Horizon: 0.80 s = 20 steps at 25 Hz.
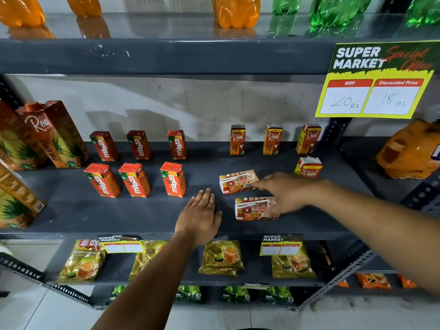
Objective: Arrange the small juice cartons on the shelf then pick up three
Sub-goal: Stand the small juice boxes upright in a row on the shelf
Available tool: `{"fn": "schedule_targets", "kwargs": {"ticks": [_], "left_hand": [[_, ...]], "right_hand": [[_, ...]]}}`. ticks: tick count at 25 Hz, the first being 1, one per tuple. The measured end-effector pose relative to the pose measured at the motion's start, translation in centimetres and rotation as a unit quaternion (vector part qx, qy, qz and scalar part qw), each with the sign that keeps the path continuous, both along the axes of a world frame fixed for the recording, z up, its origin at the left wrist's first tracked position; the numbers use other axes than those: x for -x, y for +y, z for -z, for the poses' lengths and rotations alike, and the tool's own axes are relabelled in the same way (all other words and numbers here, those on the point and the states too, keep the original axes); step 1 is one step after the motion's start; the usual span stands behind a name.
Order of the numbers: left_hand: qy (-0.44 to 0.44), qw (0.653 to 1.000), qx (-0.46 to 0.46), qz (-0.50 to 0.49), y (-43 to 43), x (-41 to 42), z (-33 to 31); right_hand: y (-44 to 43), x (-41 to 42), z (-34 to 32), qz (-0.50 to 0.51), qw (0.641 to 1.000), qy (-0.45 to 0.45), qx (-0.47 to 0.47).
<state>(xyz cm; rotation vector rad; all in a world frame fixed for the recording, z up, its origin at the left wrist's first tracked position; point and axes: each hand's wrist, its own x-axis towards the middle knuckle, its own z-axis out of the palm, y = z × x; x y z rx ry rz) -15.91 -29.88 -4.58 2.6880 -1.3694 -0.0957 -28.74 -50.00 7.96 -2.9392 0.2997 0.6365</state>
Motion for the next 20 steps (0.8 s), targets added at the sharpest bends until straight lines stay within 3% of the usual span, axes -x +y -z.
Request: {"fn": "schedule_targets", "kwargs": {"ticks": [5, 8, 9, 11, 13, 14, 17, 20], "left_hand": [[0.0, 1.0, 0.003, 0.002, 0.2, 0.0, 0.1], [-0.001, 1.0, 0.007, 0.0, 0.2, 0.0, 0.2], [-0.003, 1.0, 0.01, 0.001, 0.1, -0.1, 0.2], [-0.003, 1.0, 0.007, 0.003, -0.1, -0.2, 0.3], [-0.001, 1.0, 0.003, -0.002, 0.0, -0.1, 0.3], [0.0, 1.0, 0.003, -0.004, 0.0, 0.0, 0.3], [0.002, 1.0, 0.002, -0.002, 0.0, 0.0, 0.2], [0.004, 1.0, 0.008, 0.001, 0.0, 0.0, 0.2]], "right_hand": [[1.6, 0.4, 2.1, 0.038, 0.998, -0.04, 0.005], [1.0, 1.8, 3.7, 0.125, 0.979, -0.159, -0.038], [0.9, 2.2, 4.5, 0.18, 0.953, -0.23, -0.081], [1.1, 2.3, 6.3, 0.307, 0.862, -0.371, -0.158], [1.3, 1.7, 7.8, 0.39, 0.783, -0.449, -0.182], [1.4, 1.2, 8.5, 0.407, 0.762, -0.471, -0.18], [0.9, -0.3, 10.2, 0.43, 0.731, -0.496, -0.185], [0.7, -0.9, 10.6, 0.453, 0.724, -0.48, -0.199]]}}
